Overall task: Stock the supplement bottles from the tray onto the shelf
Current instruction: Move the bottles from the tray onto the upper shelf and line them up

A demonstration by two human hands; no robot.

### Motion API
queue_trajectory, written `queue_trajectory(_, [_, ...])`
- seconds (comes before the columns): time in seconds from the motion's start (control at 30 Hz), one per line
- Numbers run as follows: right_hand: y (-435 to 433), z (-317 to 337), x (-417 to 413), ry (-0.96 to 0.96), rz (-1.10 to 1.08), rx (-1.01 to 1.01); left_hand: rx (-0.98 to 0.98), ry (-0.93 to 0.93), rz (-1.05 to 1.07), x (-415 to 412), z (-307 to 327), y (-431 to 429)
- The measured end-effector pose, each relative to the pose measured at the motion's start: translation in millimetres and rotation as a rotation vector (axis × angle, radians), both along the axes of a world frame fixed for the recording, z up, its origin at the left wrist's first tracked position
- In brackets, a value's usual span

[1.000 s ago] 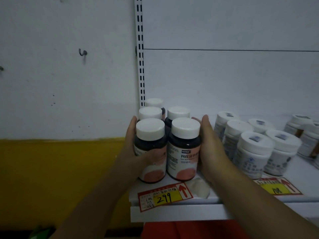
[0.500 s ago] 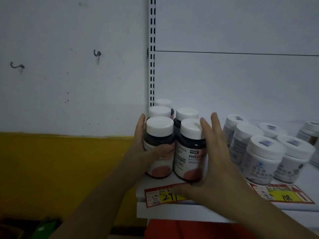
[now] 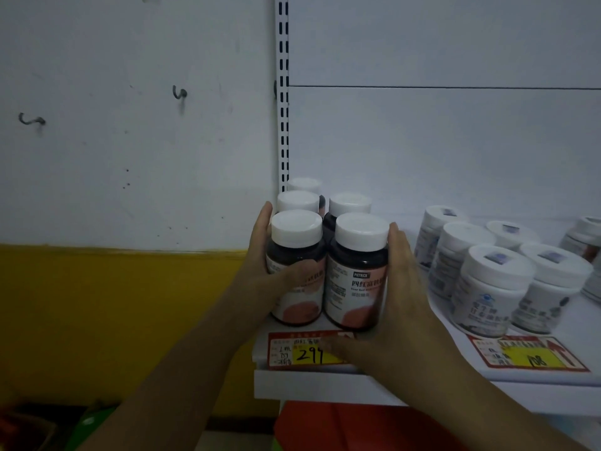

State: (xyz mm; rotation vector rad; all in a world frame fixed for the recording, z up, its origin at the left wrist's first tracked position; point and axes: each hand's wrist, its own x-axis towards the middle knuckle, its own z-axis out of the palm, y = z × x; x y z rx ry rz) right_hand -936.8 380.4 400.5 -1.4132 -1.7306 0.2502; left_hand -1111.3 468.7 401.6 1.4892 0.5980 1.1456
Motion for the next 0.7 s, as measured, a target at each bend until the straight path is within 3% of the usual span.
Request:
queue_trajectory(0.27, [-0.3,-3.9,-0.3,0.061,0.052,-0.025,0.095,-0.049,-0.064,2.5,4.1,-4.5])
queue_trajectory(0.37, [2.0,5.9,4.1,0.31,0.16,-0.129,0.064,-0.057,-0.04,1.7,1.0,-4.8])
queue_trajectory(0.47, [23.8,16.7,12.9,0.688,0.096,-0.15,0.045,-0.028,0.005,0.5,1.0,-4.7])
queue_trajectory(0.53, [37.6,20.2,14.2,0.841,0.092,-0.256,0.027,-0.007,-0.005,0.1,2.8,-5.3])
queue_trajectory(0.6, [44.0,20.2,8.5,0.959,0.222,-0.351,0.017,0.0,-0.037,0.1,4.9,-5.4])
queue_trajectory(0.7, [43.9,21.1,0.5,0.951,0.231,-0.343,0.058,-0.012,-0.104,0.9,8.5,-5.4])
